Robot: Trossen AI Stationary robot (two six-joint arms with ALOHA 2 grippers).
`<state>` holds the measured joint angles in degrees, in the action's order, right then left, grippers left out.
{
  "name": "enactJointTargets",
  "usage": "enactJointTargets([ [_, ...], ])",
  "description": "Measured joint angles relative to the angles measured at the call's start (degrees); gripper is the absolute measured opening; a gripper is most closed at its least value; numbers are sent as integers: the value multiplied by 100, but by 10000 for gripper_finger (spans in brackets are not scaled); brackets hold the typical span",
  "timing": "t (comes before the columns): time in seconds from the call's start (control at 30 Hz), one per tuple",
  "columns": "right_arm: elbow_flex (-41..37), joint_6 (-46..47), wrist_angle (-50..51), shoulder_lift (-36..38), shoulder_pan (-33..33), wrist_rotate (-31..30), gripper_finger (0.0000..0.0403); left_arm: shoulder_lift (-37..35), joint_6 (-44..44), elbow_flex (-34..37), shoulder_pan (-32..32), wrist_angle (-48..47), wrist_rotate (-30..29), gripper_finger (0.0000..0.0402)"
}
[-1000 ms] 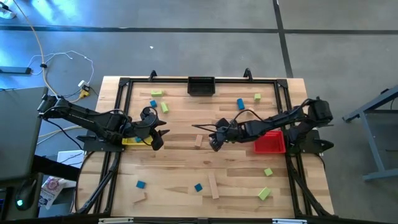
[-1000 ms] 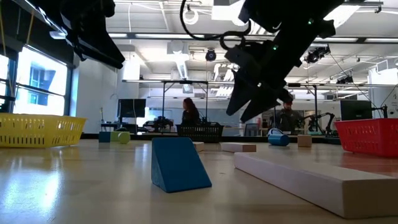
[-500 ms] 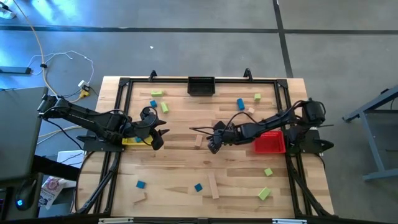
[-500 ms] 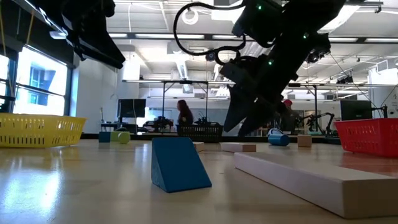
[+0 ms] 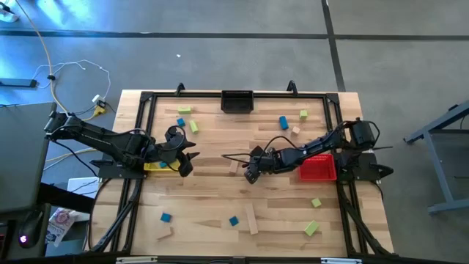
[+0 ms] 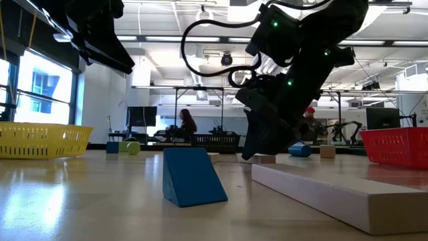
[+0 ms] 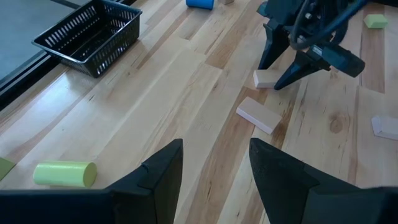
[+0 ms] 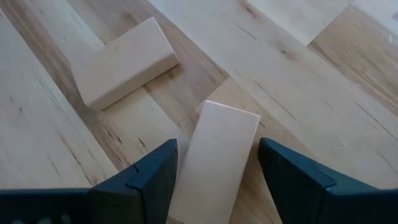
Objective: Sort & place blocks by color
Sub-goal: Put the light brown block into the red bin
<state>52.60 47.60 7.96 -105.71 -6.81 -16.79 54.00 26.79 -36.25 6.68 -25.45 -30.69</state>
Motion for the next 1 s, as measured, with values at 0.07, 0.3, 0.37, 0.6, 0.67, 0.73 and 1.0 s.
enactJointTargets([
  [0.07,0,56,68,-6,2,5,209,0,0,0,0,0,1,170],
  [0.3,2,214,284,-11,5,-75,128,0,0,0,0,0,1,170],
  [0.37,2,219,312,-11,5,-62,109,0,0,0,0,0,-4,170],
  [0.6,-4,139,333,6,7,-55,102,0,0,0,-1,-1,-11,170],
  [0.67,-4,124,342,62,7,-70,104,0,0,0,0,-2,-10,170],
  [0.73,-12,51,366,135,7,-81,104,0,0,0,0,-4,-8,170],
  [1.0,-45,-105,875,633,11,-338,103,0,-94,0,0,-24,-150,170],
])
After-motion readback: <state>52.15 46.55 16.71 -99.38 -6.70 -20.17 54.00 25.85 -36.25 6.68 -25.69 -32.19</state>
